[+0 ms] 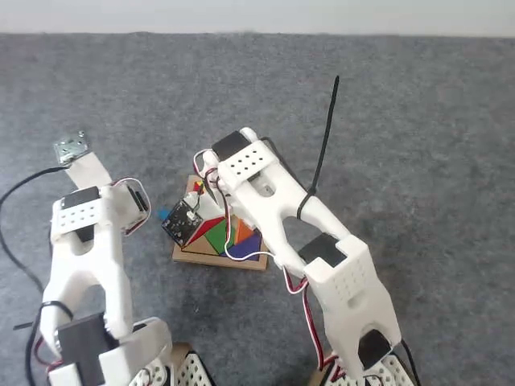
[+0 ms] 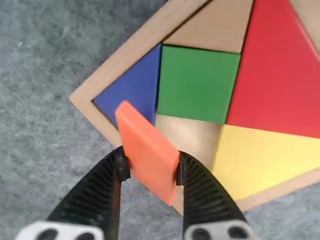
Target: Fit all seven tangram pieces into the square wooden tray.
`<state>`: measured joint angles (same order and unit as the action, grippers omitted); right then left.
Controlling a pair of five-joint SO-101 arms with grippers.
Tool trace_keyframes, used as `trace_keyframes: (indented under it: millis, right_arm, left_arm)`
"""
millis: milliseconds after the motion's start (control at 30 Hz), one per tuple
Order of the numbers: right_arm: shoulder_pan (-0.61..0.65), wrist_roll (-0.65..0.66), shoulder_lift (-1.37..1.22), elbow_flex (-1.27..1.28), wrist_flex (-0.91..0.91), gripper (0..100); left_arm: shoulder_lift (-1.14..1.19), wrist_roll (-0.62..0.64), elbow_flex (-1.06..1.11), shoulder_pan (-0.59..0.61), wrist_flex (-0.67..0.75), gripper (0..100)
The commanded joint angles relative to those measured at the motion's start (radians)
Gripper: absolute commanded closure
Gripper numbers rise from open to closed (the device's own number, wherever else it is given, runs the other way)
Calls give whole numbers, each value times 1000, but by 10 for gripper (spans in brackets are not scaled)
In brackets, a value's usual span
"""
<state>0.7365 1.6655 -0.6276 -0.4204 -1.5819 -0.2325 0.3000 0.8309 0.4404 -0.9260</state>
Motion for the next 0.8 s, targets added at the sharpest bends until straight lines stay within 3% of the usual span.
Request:
trace_keyframes:
  millis: [0,267,467,767]
  right_arm:
    - [5,9,18,-12,7,986]
    - [4,-66,59,-14,16,990]
    - [-19,-250,127,-2,111,990]
    - [-19,-130,127,81,124,989]
  left_arm:
    - [-49,9,-48,5,12,874]
    - [-49,9,-48,6,12,874]
    - [-49,9,-48,6,12,874]
    - [-49,9,-48,6,12,874]
